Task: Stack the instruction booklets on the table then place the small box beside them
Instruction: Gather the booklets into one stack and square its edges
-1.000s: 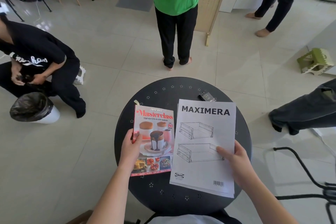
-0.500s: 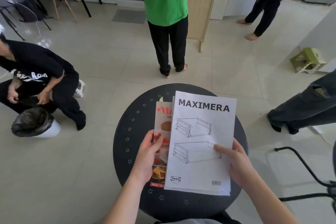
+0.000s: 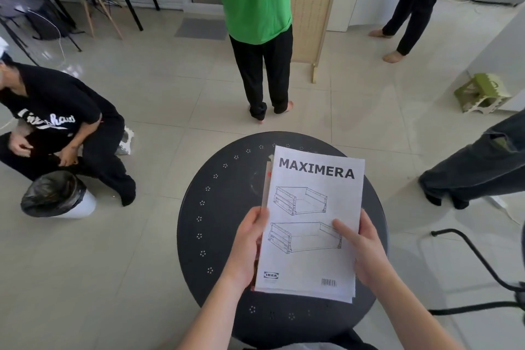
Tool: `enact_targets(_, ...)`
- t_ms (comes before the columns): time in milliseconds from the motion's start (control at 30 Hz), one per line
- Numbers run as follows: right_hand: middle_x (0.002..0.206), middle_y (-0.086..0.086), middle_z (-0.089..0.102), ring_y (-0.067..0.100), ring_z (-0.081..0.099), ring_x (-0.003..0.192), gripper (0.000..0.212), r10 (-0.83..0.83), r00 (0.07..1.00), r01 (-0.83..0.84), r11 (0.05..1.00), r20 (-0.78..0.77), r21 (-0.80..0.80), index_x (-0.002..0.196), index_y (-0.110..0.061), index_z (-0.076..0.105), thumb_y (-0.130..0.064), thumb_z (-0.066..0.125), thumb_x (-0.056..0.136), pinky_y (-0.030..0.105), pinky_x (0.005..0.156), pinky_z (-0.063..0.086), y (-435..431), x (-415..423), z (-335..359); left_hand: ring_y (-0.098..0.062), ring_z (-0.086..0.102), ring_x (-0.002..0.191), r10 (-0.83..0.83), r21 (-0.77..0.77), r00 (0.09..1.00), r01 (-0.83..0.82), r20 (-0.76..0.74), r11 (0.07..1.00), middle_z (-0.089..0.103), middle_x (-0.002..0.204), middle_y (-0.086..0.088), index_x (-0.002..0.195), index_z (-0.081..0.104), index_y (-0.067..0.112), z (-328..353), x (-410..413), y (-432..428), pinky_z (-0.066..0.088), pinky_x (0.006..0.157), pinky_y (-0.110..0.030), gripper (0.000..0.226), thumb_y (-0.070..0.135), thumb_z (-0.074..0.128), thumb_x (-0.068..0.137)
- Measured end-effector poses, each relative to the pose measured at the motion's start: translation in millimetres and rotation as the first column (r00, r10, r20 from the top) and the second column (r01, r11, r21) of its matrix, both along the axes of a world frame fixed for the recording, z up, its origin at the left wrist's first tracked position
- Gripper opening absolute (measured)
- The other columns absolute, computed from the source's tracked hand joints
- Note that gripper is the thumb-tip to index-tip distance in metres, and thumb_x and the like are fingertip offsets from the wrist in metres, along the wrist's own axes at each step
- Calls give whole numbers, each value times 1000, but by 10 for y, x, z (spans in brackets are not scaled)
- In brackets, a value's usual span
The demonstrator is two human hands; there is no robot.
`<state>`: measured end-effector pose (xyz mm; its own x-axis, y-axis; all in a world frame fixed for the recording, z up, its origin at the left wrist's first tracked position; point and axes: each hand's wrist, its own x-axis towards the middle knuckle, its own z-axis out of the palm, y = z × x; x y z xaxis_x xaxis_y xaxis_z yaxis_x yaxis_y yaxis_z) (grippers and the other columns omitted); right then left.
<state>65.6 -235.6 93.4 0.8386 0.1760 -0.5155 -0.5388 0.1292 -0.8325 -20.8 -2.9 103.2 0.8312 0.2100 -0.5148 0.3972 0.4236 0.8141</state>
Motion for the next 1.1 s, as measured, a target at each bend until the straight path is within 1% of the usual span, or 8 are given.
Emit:
enact_targets(100,126,9,78,29,79,107,62,-6,998,12,996,69,-92,137,-36,54,1,77,93,53,87,64,31,-5,-93,-22,80,109,-65,133,997,69,-34,989,82,119,-2,123,65,13,-36,43,21,63,99,-52,36,6,82,92)
enact_targets(200,125,1,80,29,78,112,84,10,998,-5,997,65,-79,152,-37,47,7,80,88,54,90,63,42,18,-143,-13,80,108,-127,215,990,138,-64,967,83,117,7,124,70,24,-51,76,88,65,96,-45,43,2,82,89)
enact_targets(333,120,9,82,37,77,114,49,79,995,-72,990,58,-124,129,-12,66,12,77,88,46,89,63,63,85,-189,-6,79,103,-170,311,982,186,-76,932,83,112,13,117,73,29,-105,83,201,64,88,-32,39,4,81,90)
enact_targets(433,120,9,82,30,79,109,44,126,990,-112,975,62,-190,123,-12,68,13,78,87,51,96,61,103,120,-194,-5,79,104,-174,326,980,196,-96,925,84,111,14,116,75,28,-190,73,248,62,88,-27,34,5,81,92)
enact_targets(700,106,-7,86,16,81,103,30,261,960,-212,911,96,-354,107,-19,80,5,78,90,45,99,61,165,86,-322,-3,75,111,-154,385,973,211,-175,899,82,114,17,116,78,32,-461,13,255,57,96,-25,28,12,75,97)
enact_targets(867,106,-9,86,13,79,104,27,278,956,-229,906,91,-355,107,-22,80,1,77,93,43,101,60,145,34,-372,-7,73,115,-153,402,972,215,-180,890,81,117,13,120,78,32,-517,17,243,57,103,-31,28,16,72,98)
enact_targets(1000,103,3,80,12,71,92,41,294,950,-241,905,107,-352,100,-27,77,7,64,81,37,85,53,151,63,-284,5,72,94,-122,391,980,176,-159,903,79,98,18,107,74,32,-513,52,228,59,89,-19,35,1,77,91)
enact_targets(1100,108,8,77,17,66,91,47,286,950,-239,922,121,-303,105,-24,75,-2,56,68,36,80,49,173,75,-250,-5,71,98,-121,370,984,160,-127,915,78,106,5,116,71,20,-557,41,206,61,85,-20,40,-6,77,87)
